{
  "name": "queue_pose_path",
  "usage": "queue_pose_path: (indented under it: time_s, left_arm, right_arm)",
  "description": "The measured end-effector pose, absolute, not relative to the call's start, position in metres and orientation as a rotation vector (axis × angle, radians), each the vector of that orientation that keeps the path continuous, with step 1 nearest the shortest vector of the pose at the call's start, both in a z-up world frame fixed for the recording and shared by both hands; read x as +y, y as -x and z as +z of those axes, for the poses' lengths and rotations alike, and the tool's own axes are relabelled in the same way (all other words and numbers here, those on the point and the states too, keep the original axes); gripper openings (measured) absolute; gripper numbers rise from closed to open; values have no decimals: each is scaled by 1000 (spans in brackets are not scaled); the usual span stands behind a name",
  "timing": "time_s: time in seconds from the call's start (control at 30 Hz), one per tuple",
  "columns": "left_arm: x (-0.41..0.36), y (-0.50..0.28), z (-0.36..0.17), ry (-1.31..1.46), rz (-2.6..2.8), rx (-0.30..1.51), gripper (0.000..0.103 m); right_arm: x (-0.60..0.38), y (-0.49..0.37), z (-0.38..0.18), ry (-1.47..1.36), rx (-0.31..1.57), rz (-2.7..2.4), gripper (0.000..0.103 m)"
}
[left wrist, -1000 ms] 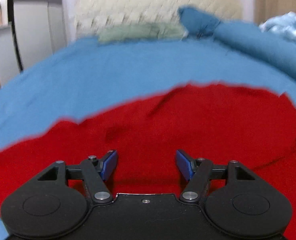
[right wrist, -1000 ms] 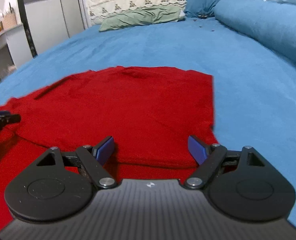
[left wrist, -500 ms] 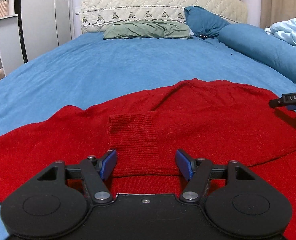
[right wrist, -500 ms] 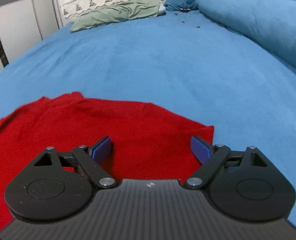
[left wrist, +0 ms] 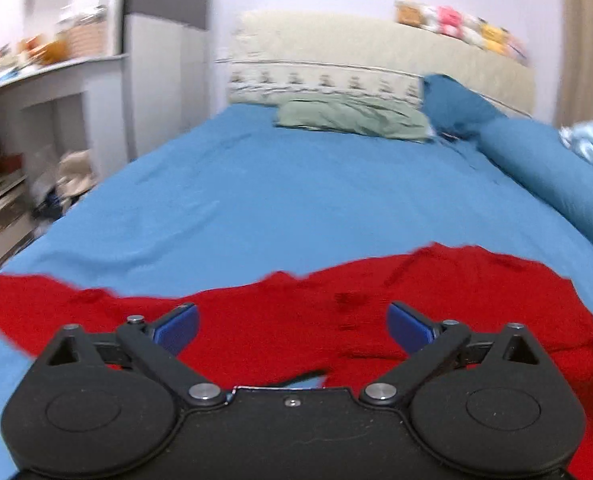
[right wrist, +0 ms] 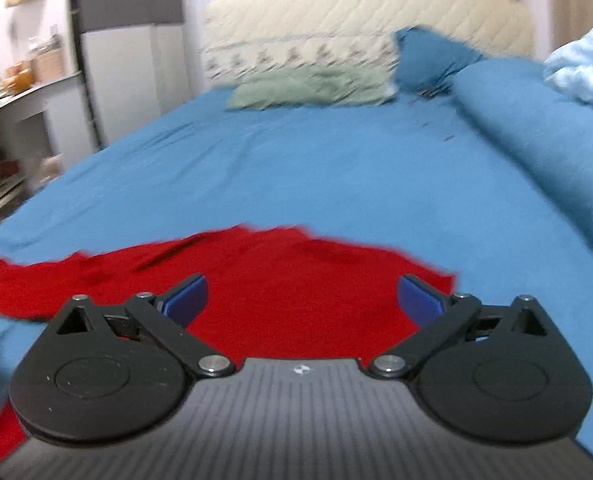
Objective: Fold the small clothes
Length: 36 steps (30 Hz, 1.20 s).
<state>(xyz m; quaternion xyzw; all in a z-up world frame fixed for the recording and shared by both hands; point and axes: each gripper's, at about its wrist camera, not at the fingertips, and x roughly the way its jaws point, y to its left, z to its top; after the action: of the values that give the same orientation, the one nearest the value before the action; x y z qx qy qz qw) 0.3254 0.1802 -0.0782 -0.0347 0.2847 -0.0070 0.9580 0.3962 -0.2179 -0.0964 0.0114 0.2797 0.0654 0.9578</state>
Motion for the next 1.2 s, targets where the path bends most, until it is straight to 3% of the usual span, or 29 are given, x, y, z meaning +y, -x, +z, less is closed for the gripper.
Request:
queue_pose_path:
  time_s: [0.3, 0.5, 0.57, 0.7, 0.77, 0.87, 1.03, 1.2]
  left_arm:
    - [327, -316, -108, 297, 189, 609, 99]
    - [389, -333, -140, 427, 332, 636, 81]
    - [404, -344, -149, 465, 344, 651, 65]
    - [425, -361, -167, 505, 390, 680, 46]
    - [435, -364, -173, 563, 420, 648, 25]
    - [447, -372, -177, 613, 431, 630, 6]
    - [431, -377, -161, 523, 440, 618, 5]
    - [378, -382, -111, 298, 341, 530, 4]
  right_arm:
    - [-136, -388, -99, -81, 687, 293, 103]
    - [-92, -379, -108, -46, 713, 348, 103]
    - [-86, -381, -114, -35, 719, 356, 103]
    - [-79, -388, -125, -33, 736, 355, 103]
    - [-82, -390, -130, -37, 743, 353, 103]
    - [-90, -394, -137, -66, 763, 359, 103]
    - [-107, -399, -142, -109, 771, 331, 103]
    - [-125, -396, -137, -150, 744, 304, 103]
